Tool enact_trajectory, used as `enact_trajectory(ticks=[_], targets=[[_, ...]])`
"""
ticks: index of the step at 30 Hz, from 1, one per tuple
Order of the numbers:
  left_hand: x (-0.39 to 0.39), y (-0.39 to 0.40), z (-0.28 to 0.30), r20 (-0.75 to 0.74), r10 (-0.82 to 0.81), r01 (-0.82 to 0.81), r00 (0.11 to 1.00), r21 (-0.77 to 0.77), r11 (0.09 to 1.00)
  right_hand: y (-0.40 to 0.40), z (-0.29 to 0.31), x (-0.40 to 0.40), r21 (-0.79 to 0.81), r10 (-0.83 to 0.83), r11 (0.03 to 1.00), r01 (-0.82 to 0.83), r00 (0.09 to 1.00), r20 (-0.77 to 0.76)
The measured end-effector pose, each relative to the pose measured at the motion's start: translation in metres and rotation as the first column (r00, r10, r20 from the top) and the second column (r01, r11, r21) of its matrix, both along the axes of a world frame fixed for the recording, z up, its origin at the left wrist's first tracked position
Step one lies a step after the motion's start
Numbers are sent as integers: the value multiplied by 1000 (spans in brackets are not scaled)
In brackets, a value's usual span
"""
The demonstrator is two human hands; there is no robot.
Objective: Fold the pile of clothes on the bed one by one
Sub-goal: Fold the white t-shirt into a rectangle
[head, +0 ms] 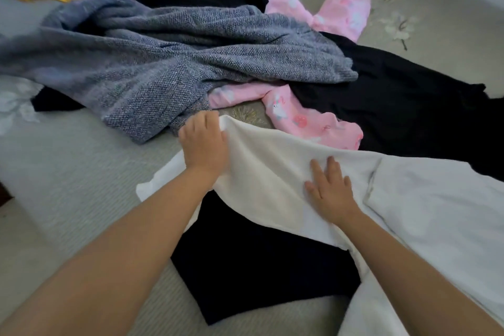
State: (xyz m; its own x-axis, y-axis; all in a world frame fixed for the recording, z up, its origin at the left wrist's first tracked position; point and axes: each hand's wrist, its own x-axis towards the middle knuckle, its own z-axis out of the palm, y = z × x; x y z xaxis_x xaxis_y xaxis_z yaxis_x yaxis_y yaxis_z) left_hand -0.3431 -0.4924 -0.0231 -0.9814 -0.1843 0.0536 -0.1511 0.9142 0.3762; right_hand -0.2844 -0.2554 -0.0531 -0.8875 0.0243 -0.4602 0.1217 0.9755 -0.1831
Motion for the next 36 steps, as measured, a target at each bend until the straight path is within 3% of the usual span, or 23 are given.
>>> enact_trajectory(ticks=[2,4,6,8,12,15,18,21,26,30,34,36], targets=[[23,-16,-22,107,-58,60,993,-17,998,-10,-7,-1,182,23,983,-21,1000,-10],[56,-36,-39,216,28,-28,976,-1,1000,-21,-11,4,283,42,958,-35,999,-18],[88,-56,-51,308,140,-154,941,21,988,-31,-16,11,269,64,962,-49,997,-49],[112,-69,-57,356,196,-225,914,43,973,-42,-18,20,148,105,985,-94,992,-66],[126,-83,-63,351,270,-344,897,169,924,-60,-34,41,57,263,963,-263,965,10],[115,-85,-62,280,254,-337,926,305,891,-64,-43,42,100,257,961,-259,966,35],[103,-75,-41,122,295,-315,948,511,800,-63,-42,39,60,237,969,-240,970,54],[88,-48,-7,-74,302,-201,950,595,778,-51,-24,37,-96,202,976,-195,978,60],[63,41,42,-233,75,95,970,641,761,15,27,65,-215,7,976,-39,989,-145],[69,156,79,-375,-102,334,921,629,702,111,65,118,-255,-195,959,127,945,-264],[102,300,110,-487,-319,573,813,569,589,221,89,195,-300,-434,891,341,833,-343],[131,376,114,-552,-540,772,635,431,467,273,96,238,-297,-537,841,452,767,-350]])
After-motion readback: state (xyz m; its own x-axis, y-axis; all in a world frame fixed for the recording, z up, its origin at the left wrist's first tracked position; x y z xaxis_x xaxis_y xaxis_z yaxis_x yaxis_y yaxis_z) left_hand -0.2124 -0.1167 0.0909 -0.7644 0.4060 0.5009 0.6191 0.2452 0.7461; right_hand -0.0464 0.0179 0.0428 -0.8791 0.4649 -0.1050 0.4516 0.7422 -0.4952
